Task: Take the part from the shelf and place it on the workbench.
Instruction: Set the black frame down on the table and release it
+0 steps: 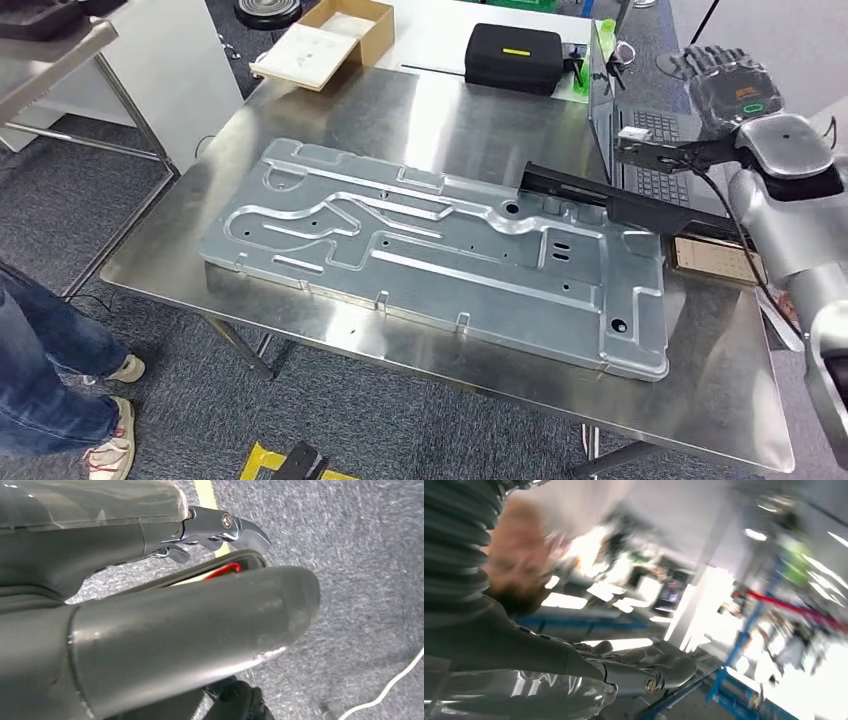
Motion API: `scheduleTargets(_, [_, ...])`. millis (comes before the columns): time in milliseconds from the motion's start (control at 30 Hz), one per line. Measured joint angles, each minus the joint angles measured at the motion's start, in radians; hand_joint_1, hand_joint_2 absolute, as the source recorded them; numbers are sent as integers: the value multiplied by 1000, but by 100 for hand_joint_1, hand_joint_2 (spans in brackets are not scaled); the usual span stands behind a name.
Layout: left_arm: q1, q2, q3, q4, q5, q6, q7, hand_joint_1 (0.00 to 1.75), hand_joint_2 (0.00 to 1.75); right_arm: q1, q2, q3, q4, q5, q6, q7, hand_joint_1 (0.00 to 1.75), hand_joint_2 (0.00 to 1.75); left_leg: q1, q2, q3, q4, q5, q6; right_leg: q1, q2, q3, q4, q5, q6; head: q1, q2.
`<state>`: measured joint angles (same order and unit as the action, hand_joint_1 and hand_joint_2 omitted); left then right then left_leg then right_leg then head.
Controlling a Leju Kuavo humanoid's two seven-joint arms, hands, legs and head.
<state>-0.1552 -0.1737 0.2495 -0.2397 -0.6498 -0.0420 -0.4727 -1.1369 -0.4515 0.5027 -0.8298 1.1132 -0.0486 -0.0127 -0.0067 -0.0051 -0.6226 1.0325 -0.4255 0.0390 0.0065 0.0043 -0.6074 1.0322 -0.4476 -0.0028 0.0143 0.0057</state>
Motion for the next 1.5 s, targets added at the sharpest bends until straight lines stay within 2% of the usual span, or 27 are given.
scheduleTargets(67, [0, -2, 0, 0, -4, 0, -2, 0, 0, 52, 6, -55, -46, -115, -39, -8, 0, 0, 5, 0, 8, -13, 6, 11, -1, 0, -4, 17, -16, 11, 0, 0])
scheduleTargets(100, [-1, -4, 0, 0, -5, -1, -2, 0, 0, 71, 7, -81, -64, -152, -45, -11, 0, 0, 8, -1, 12, -19, 9, 15, -3, 0, -20, 51, -37, 16, 1, 0])
scheduleTargets(200, [2, -5, 0, 0, -7, -1, -3, 0, 0, 110, 7, -131, -87, -184, -44, -16, 0, 0, 8, -3, 13, -21, 10, 19, -14, 0, -114, 231, -113, 29, 1, 0])
scheduleTargets(233, [3, -5, 0, 0, -7, -1, -3, 0, 0, 124, 7, -140, -93, -185, -44, -17, 0, 0, 8, -3, 13, -21, 9, 19, -18, -1, -135, 263, -115, 32, 1, 0])
scheduleTargets(267, [4, -4, 0, 0, -7, -1, -3, 0, 0, 136, 7, -148, -100, -185, -43, -18, 0, 0, 9, -3, 13, -19, 8, 18, -22, -1, -138, 260, -98, 35, 1, 0])
scheduleTargets(300, [4, -5, 0, 0, -7, -2, -3, 0, 0, 145, 7, -155, -106, -187, -43, -18, 0, 0, 9, -2, 13, -18, 7, 16, -26, -3, -120, 217, -66, 37, 1, 0])
scheduleTargets(367, [3, -5, 0, 0, -8, -2, -3, 0, 0, 151, 7, -170, -118, -194, -43, -21, 0, 87, 8, -2, 13, -13, 3, 9, -28, -6, -55, 82, -3, 37, 1, 0])
scheduleTargets(433, [2, -5, 0, 0, -9, -2, -3, 0, 0, 160, 8, -186, -133, -216, -55, -29, 0, 175, 6, -2, 11, -10, 0, -3, -23, -6, -17, 5, 17, 30, 0, 0])
scheduleTargets(500, [1, -5, 0, 0, -11, -2, -3, 0, 0, 184, 9, -204, -158, -254, -89, -47, 0, 175, 9, -2, 12, -12, -1, -15, -17, -4, -14, -4, 16, 19, 0, 0])
scheduleTargets(567, [0, -5, 0, 0, -13, -1, -4, 0, 0, 222, 20, -229, -204, -330, -132, -79, 0, 87, 12, -2, 6, 4, -15, -25, -18, -5, -10, -10, 20, 6, 0, 0])
scheduleTargets(633, [0, -5, 0, 0, -13, 3, -6, 0, 0, 283, 56, -273, -287, -486, -164, -126, 0, 0, 13, -1, -28, 85, -66, -30, -18, -7, -6, -15, 23, -7, 0, 0])
scheduleTargets(700, [2, -5, 0, 0, -11, 11, -7, 0, 0, 387, 118, -331, -405, -656, -190, -180, 0, 0, 14, -1, -84, 212, -127, -33, -12, -8, -4, -15, 21, -16, -1, 0])
scheduleTargets(733, [4, -5, 0, 0, -11, 14, -6, 0, 0, 449, 154, -353, -469, -708, -210, -209, 0, 0, 13, -1, -104, 255, -140, -33, -9, -8, -3, -14, 20, -19, -1, 0])
scheduleTargets(767, [5, -5, 0, 0, -11, 17, -6, 0, 0, 508, 186, -365, -525, -723, -232, -238, 0, 0, 13, -1, -107, 263, -134, -33, -6, -8, -2, -13, 18, -21, -1, 0])
scheduleTargets(800, [7, -4, 0, 0, -13, 19, -5, 0, 0, 564, 215, -370, -577, -714, -260, -268, 0, 0, 12, -1, -94, 234, -112, -30, -4, -7, -2, -11, 16, -21, -1, 0])
scheduleTargets(867, [7, -4, 0, 0, -19, 22, -1, 0, 0, 667, 267, -369, -677, -635, -340, -330, 0, 0, 9, 0, -30, 103, -53, -21, 0, -10, 0, -7, 11, -20, -1, 0])
scheduleTargets(933, [7, -3, -1, 0, -26, 22, 5, 0, 0, 762, 316, -354, -772, -508, -443, -379, 0, 0, 7, 2, 16, 9, -23, -14, 5, -15, 1, -4, 5, -16, 0, 0])
scheduleTargets(1033, [2, -2, -5, 0, -36, 19, 14, 0, 0, 858, 374, -311, -866, -312, -562, -397, 0, 0, 6, -3, 26, -11, -18, -6, 3, -20, 2, -3, 1, -4, 0, 0])
scheduleTargets(1100, [-3, -2, -9, 0, -41, 17, 19, 0, 0, 887, 399, -284, -909, -218, -610, -385, 0, 0, 9, -8, 31, -22, -11, 4, 1, -18, -11, 29, -25, 6, 0, 0])
scheduleTargets(1200, [-9, -2, -15, 0, -44, 14, 23, 0, 0, 912, 416, -257, -947, -161, -633, -359, 0, 0, 11, -18, 33, -27, -6, 11, -8, -10, -87, 203, -120, 19, 1, 0])
scheduleTargets(1233, [-10, -1, -16, 0, -44, 13, 25, 0, 0, 919, 420, -250, -954, -153, -634, -354, 0, 0, 11, -22, 33, -27, -6, 11, -10, -9, -110, 253, -138, 22, 1, 0])
scheduleTargets(1267, [-10, -1, -17, 0, -45, 12, 26, 0, 0, 925, 423, -243, -960, -147, -635, -351, 0, 0, 11, -28, 32, -26, -5, 10, -13, -9, -117, 271, -136, 24, 1, 0])
scheduleTargets(1300, [-11, -1, -18, 0, -47, 11, 27, 0, 0, 928, 425, -238, -967, -141, -635, -347, 0, 0, 11, -35, 32, -25, -5, 10, -15, -7, -105, 251, -117, 24, 1, 0])
scheduleTargets(1333, [-12, -1, -19, 0, -48, 10, 27, 0, 0, 929, 426, -234, -973, -135, -635, -343, 0, 0, 11, -43, 33, -25, -5, 8, -16, -3, -75, 198, -85, 23, 1, 0])
scheduleTargets(1400, [-16, -3, -21, 0, -51, 8, 28, 0, 0, 928, 428, -227, -985, -127, -636, -335, 0, 0, 12, -59, 31, -23, -3, 2, -16, 30, 0, 58, -33, 16, 1, 0])
scheduleTargets(1467, [-19, -4, -23, 0, -51, 7, 30, 0, 0, 928, 428, -222, -994, -121, -638, -330, 0, 0, 14, -73, 27, -22, 0, -9, -11, 55, 34, -11, -18, 8, 1, 0])
scheduleTargets(1500, [-19, -5, -24, 0, -51, 7, 30, 0, 0, 928, 429, -220, -997, -120, -639, -329, 0, 0, 15, -81, 24, -23, 2, -16, -8, 52, 35, -13, -18, 5, 1, 0])
